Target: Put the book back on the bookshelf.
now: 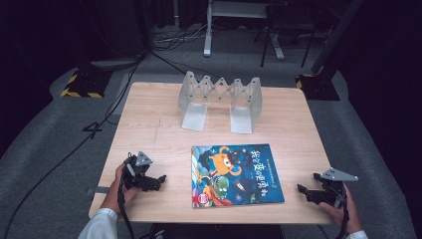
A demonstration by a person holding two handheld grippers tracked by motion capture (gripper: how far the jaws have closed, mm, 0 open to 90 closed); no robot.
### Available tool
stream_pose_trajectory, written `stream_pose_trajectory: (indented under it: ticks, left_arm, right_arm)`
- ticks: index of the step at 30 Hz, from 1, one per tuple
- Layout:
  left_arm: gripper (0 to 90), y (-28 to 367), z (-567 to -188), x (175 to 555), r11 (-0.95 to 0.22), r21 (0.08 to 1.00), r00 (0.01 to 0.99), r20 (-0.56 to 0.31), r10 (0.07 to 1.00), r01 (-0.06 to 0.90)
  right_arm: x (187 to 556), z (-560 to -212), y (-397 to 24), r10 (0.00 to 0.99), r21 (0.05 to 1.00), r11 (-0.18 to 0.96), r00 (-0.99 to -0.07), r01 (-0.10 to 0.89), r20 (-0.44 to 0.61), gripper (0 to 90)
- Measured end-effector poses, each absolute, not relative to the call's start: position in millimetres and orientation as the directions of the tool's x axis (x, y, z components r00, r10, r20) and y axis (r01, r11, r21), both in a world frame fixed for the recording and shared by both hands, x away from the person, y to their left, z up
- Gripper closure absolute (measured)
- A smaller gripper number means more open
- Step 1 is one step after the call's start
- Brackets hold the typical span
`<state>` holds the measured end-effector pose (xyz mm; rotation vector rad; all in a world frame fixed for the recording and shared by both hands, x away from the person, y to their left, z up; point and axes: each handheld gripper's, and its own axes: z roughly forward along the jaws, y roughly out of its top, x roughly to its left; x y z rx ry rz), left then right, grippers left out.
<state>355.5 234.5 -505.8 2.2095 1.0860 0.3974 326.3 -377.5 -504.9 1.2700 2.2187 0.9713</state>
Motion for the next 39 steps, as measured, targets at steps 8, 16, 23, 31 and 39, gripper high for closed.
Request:
stream_pose_trajectory:
  ticks: [8, 16, 23, 31, 39]
  left_arm:
    - [0.3, 232, -506, 347, -0.486, 0.664, 0.659, -0.012, 0.752, 0.568]
    - [0.2, 230, -505, 346, -0.502, 0.652, 0.675, -0.019, 0.737, 0.567]
    - [11.5, 226, -503, 351, -0.504, 0.670, 0.692, -0.021, 0.721, 0.545]
    - [17.3, 204, -501, 362, -0.538, 0.678, 0.742, -0.016, 0.670, 0.501]
    - [17.6, 181, -492, 378, -0.529, 0.715, 0.775, -0.029, 0.631, 0.457]
  right_arm:
    - [326, -505, -378, 0.863, 0.736, 0.345, -0.505, 0.582, -0.005, 15.7]
    - [325, -504, -377, 0.846, 0.735, 0.365, -0.533, 0.572, -0.005, 17.8]
    - [324, -504, -375, 0.823, 0.732, 0.391, -0.568, 0.557, -0.008, 19.6]
    - [322, -502, -371, 0.799, 0.733, 0.424, -0.601, 0.533, -0.024, 23.9]
    - [310, -498, -361, 0.752, 0.753, 0.437, -0.659, 0.493, -0.006, 24.8]
